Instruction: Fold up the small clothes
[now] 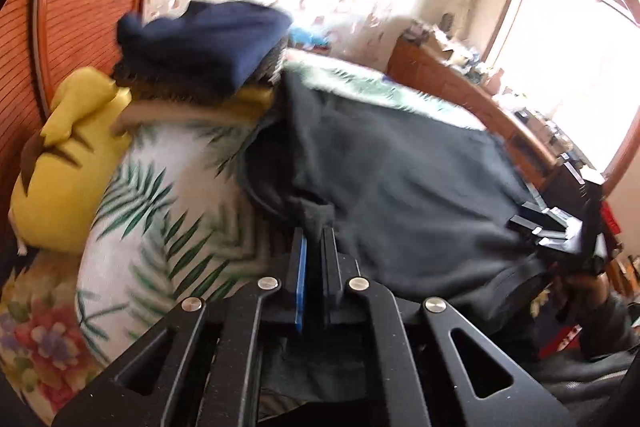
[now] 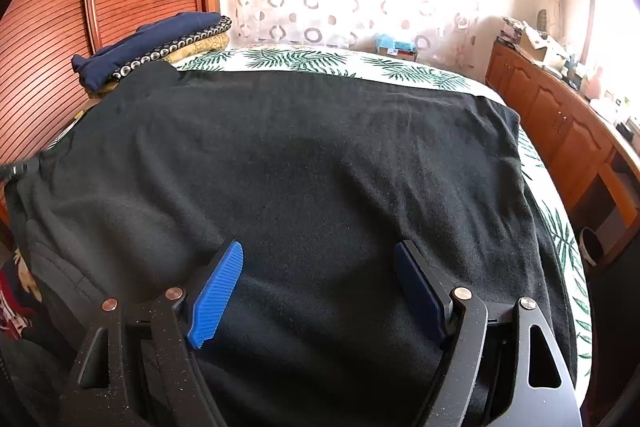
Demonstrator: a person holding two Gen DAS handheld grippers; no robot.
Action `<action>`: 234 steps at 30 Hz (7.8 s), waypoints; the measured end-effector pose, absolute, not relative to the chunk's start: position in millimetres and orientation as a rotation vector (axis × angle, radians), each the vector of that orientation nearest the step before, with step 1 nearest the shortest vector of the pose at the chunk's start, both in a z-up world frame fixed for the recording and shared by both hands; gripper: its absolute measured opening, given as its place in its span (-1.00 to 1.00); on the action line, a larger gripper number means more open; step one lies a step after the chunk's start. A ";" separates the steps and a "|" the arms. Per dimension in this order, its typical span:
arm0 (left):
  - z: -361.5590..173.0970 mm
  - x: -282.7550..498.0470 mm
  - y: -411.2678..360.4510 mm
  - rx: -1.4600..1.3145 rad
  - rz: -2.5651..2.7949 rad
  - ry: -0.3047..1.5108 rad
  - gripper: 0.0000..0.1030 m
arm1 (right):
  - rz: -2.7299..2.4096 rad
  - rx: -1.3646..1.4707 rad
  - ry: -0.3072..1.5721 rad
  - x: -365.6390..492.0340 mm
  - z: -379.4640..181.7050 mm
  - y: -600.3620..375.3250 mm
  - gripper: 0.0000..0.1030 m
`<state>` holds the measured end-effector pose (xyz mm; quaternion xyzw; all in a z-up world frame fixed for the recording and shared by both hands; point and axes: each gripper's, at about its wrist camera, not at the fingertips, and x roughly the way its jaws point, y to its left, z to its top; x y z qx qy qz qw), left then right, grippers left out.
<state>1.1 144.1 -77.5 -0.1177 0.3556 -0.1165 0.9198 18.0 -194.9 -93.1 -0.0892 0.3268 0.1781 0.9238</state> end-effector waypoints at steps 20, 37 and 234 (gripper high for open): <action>29.7 95.5 -51.4 -0.093 -0.698 0.568 -0.89 | 0.228 -0.029 0.631 -12.5 -46.5 -312.8 0.55; 39.1 103.7 -104.9 0.007 -0.759 0.610 0.30 | 0.184 0.002 0.622 -15.4 -40.3 -335.3 0.55; -79.1 243.6 -62.9 0.038 -0.419 0.873 0.52 | 0.321 0.145 0.836 268.2 -99.7 -323.3 0.14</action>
